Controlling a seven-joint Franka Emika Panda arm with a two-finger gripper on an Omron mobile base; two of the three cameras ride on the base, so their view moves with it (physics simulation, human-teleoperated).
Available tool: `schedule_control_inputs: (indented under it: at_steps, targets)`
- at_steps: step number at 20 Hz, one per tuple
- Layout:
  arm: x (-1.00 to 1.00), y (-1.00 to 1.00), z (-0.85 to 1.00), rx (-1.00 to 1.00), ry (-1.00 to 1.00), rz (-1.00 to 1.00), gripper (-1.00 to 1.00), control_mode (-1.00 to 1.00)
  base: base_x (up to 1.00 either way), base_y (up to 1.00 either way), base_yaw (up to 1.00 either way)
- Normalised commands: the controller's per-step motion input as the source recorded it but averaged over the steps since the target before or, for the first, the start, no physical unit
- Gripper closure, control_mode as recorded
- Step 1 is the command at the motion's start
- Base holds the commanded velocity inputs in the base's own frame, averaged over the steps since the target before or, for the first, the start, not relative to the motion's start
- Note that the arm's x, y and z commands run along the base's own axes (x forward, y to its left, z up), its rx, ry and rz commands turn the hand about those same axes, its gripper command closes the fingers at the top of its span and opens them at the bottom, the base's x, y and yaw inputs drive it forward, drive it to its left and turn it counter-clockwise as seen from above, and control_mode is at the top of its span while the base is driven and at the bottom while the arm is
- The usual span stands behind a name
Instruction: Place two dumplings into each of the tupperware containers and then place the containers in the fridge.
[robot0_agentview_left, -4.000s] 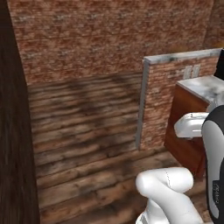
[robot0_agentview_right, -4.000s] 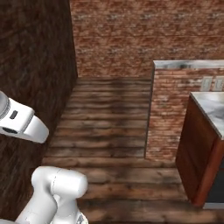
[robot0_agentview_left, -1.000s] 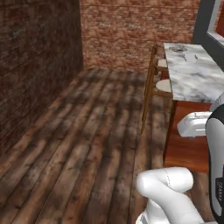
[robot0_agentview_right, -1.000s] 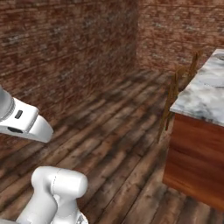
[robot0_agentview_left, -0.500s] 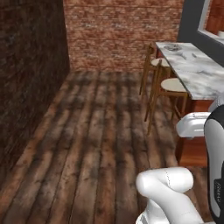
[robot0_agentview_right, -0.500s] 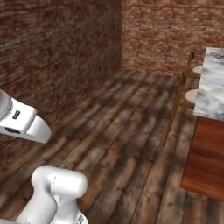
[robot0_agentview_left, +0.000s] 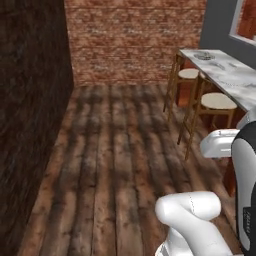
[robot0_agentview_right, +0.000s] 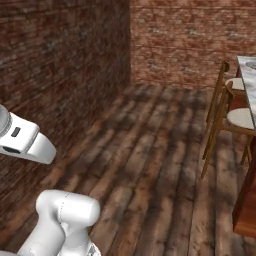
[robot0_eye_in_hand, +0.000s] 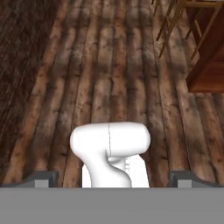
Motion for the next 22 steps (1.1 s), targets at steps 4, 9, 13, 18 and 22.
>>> schedule_control_inputs:
  at_steps: [4, 9, 13, 18, 22]
  targets:
    - [0.00, 0.00, 0.00, 0.00, 0.00, 0.00, -1.00, 1.00, 1.00, 0.24, -0.22]
    - [0.00, 0.00, 0.00, 0.00, 0.00, 0.00, -1.00, 1.00, 1.00, 0.00, -0.21]
    - [0.00, 0.00, 0.00, 0.00, 0.00, 0.00, -1.00, 1.00, 1.00, 0.24, -0.23]
    - [0.00, 0.00, 0.00, 0.00, 0.00, 0.00, -1.00, 1.00, 1.00, 0.61, -0.28]
    - [0.00, 0.00, 0.00, 0.00, 0.00, 0.00, -1.00, 1.00, 0.92, 0.92, -0.35]
